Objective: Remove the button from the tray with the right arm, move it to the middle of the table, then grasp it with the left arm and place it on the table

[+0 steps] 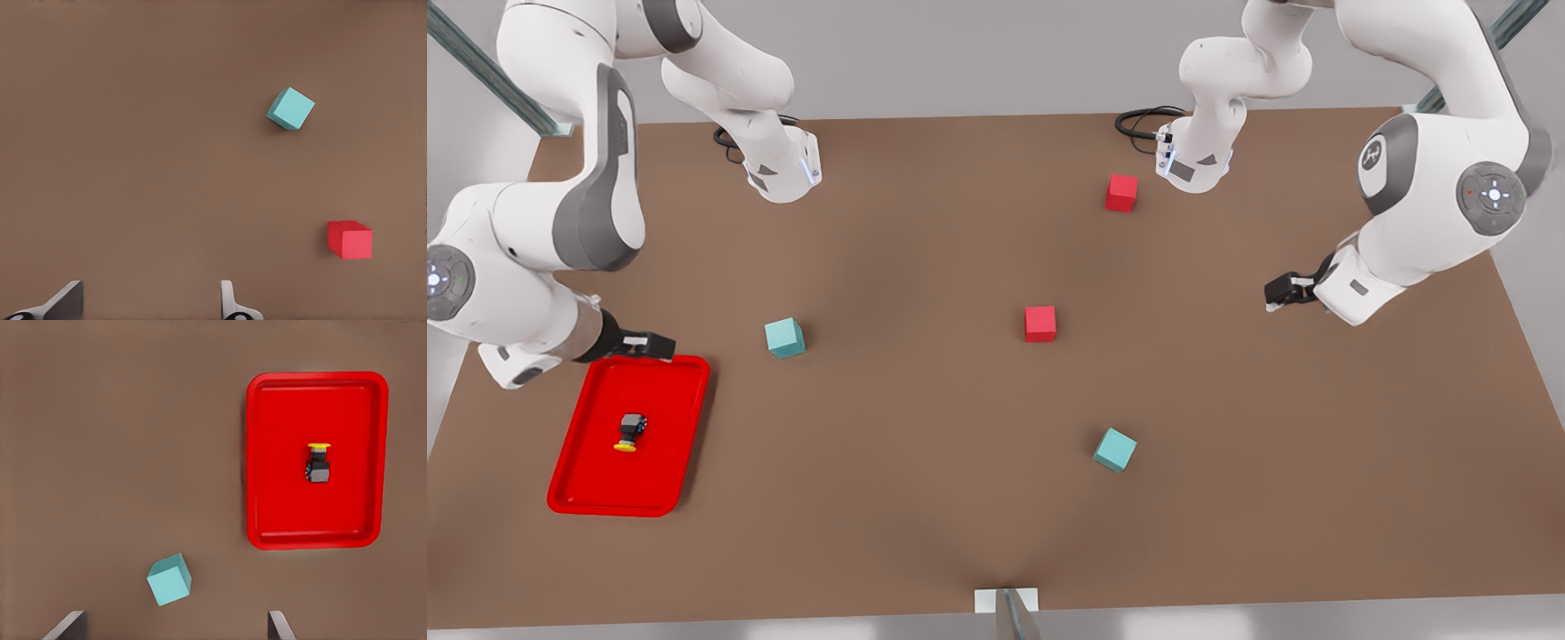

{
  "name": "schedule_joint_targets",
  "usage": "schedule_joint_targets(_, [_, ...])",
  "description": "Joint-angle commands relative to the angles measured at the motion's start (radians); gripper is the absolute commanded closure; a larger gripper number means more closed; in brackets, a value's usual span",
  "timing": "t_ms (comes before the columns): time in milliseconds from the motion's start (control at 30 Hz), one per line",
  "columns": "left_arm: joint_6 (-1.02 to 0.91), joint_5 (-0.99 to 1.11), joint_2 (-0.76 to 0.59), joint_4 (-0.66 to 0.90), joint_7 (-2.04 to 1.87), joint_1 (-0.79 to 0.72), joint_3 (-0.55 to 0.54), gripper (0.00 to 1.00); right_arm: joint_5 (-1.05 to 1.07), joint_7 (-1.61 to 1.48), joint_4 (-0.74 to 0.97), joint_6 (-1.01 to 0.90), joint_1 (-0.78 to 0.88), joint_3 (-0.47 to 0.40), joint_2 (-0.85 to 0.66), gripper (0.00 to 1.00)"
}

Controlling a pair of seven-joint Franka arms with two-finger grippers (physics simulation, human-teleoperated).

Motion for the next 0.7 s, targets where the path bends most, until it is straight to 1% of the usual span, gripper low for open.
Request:
schedule_joint_targets(0, [0.021,0.001,0.001,0.002,-0.018,0.002,0.0,0.0,0.003,-0.046,-0.001,0.049,0.0,0.003,-0.001,0.0])
schedule_joint_targets(67, [0.004,-0.008,0.03,0.07,-0.018,0.002,-0.014,0.0,0.001,-0.046,-0.033,0.067,-0.008,0.003,-0.009,0.0])
schedule_joint_targets(133, [0.001,-0.008,0.053,0.078,-0.002,0.001,-0.015,0.0,0.001,-0.046,-0.116,0.115,-0.035,0.003,-0.024,0.0])
schedule_joint_targets(233, [0.036,-0.026,0.095,0.079,-0.081,-0.014,-0.017,0.0,-0.011,-0.049,-0.165,0.164,-0.094,0.003,-0.004,0.0])
schedule_joint_targets(333, [0.056,-0.029,0.136,0.079,-0.074,-0.005,-0.015,0.0,-0.022,-0.066,-0.149,0.248,-0.137,0.003,0.081,0.0])
schedule_joint_targets(400, [0.044,-0.028,0.124,0.084,-0.072,-0.007,-0.015,0.0,-0.035,-0.093,-0.162,0.375,-0.177,0.004,0.151,0.0])
schedule_joint_targets(500, [-0.018,-0.025,0.128,0.078,-0.075,-0.015,-0.015,0.0,-0.039,-0.256,-0.16,0.465,-0.218,0.004,0.253,0.0])
schedule_joint_targets(600, [0.018,-0.022,0.145,0.084,-0.08,-0.031,-0.015,0.0,-0.06,-0.443,-0.151,0.531,-0.286,0.009,0.35,0.0])
schedule_joint_targets(667, [0.01,-0.02,0.145,0.084,-0.089,-0.068,-0.017,0.0,-0.086,-0.538,-0.149,0.532,-0.31,0.009,0.382,0.0])
